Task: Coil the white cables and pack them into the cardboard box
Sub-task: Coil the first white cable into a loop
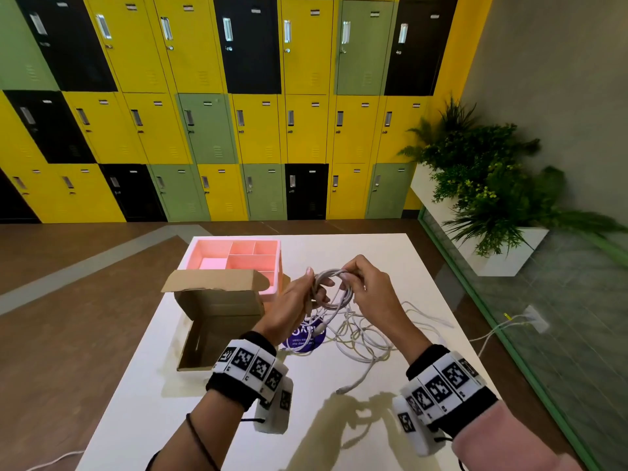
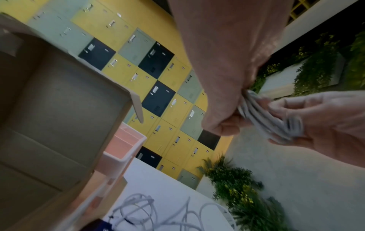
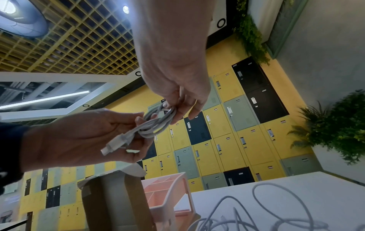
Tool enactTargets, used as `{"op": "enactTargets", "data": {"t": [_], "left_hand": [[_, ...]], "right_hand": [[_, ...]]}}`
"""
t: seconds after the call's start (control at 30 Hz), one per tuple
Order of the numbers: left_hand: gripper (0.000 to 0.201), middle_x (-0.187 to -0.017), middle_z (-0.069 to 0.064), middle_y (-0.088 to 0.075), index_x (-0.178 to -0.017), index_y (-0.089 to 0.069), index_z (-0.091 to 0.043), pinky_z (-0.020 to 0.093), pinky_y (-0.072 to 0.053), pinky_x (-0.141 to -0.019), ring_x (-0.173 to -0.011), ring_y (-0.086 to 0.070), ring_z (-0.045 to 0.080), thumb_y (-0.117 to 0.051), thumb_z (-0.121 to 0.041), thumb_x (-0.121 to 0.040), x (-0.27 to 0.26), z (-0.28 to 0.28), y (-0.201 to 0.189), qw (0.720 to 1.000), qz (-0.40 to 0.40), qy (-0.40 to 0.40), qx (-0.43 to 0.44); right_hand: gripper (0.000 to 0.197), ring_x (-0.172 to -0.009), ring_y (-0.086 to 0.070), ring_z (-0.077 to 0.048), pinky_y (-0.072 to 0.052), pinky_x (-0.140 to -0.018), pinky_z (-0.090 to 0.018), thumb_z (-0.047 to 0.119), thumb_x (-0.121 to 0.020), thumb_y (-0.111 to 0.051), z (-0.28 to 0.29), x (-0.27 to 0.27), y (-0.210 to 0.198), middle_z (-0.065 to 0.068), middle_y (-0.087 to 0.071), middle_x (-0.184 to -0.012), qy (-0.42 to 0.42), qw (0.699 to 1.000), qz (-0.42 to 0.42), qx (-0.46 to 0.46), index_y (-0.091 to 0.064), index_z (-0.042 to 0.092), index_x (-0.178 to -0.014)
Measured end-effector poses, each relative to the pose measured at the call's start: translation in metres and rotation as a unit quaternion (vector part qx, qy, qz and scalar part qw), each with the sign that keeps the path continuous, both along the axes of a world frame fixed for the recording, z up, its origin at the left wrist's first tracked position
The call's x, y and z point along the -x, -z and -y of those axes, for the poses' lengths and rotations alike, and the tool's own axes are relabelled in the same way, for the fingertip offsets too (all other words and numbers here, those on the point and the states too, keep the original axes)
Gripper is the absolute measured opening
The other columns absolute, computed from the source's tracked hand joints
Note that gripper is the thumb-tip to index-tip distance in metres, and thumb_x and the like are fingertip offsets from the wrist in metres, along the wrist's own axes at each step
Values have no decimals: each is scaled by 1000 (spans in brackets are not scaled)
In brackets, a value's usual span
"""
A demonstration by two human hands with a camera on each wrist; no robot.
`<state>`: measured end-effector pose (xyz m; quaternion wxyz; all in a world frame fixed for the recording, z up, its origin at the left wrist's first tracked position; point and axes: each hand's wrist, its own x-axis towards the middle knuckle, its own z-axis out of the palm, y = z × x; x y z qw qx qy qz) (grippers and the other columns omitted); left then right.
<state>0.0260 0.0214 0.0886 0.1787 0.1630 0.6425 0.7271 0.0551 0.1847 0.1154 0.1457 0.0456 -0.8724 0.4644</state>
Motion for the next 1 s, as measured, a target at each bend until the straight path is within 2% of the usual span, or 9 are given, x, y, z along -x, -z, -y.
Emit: {"op": "enactTargets", "data": {"t": [0.07,0.23,0.3,0.4,0.5,0.63,0.7,0.8,1.0], "left_hand": [[42,-81,0,-58,-102,-63,-9,28,-39,-72,-78,-51,13,-29,-33,-102,1,7,-3,998,-24,21,50],[27,-98,14,-61,-95,-69,-13,34,-44,-88,-94,-55,18,-50,-32,-92,3,20,-13,988,-74,54,126],[21,-93,13,-60,-89,-70,-16,29,-45,-84,-90,-54,18,-56,-31,-86,2,21,-15,991,-63,45,111],[14,-88,11,-63,-85,-70,-13,21,-48,-78,-86,-57,17,-57,-14,-91,2,17,-12,992,-75,-6,103],[14,-89,12,-68,-85,-69,-10,22,-52,-80,-87,-63,18,-57,-8,-91,1,11,-8,994,-70,-40,72],[11,-83,3,-71,-87,-69,-10,20,-53,-78,-83,-66,11,-59,-8,-90,0,5,-7,995,-61,-68,34],[11,-84,1,-73,-91,-71,-9,23,-53,-82,-85,-67,12,-60,-8,-90,0,2,-3,994,-55,-90,24],[15,-89,3,-73,-99,-70,-1,29,-54,-88,-92,-68,20,-60,-8,-90,-1,-4,4,989,-43,-139,14],[20,-89,10,-72,-101,-68,4,22,-54,-77,-87,-69,18,-60,-11,-91,-10,-13,8,985,-43,-167,-11]], "right_hand": [[6,-64,-57,-11,-44,-56,-22,12,-96,-51,-3,1,-3,-1,-62,-74,-2,999,-13,-36,-53,10,-90],[5,-70,-61,-15,-50,-62,-35,15,-95,-53,-7,2,-7,0,-65,-76,-11,996,-23,-88,-57,12,-94],[5,-72,-62,-10,-51,-63,-28,13,-94,-55,-7,2,-9,0,-67,-78,-12,997,-22,-70,-59,11,-94],[6,-74,-62,-4,-47,-61,-11,13,-90,-63,-6,2,-6,1,-68,-82,2,1000,-6,-12,-63,10,-96],[20,-75,-61,-2,-47,-63,-5,10,-84,-70,-6,2,-1,2,-66,-87,16,998,35,41,-63,8,-102],[32,-74,-68,-19,-58,-69,-24,4,-81,-72,-4,0,3,-11,-68,-87,42,985,104,130,-57,3,-110],[38,-69,-69,-19,-60,-74,-31,3,-81,-72,-4,0,3,-11,-66,-81,50,968,135,206,-53,2,-113],[40,-67,-70,-17,-57,-65,-20,2,-81,-72,-1,0,1,-10,-65,-83,47,940,174,291,-50,4,-113],[42,-78,-71,-21,-59,-80,-35,3,-77,-75,6,2,2,-12,-66,-89,77,963,147,212,-50,5,-112]]}}
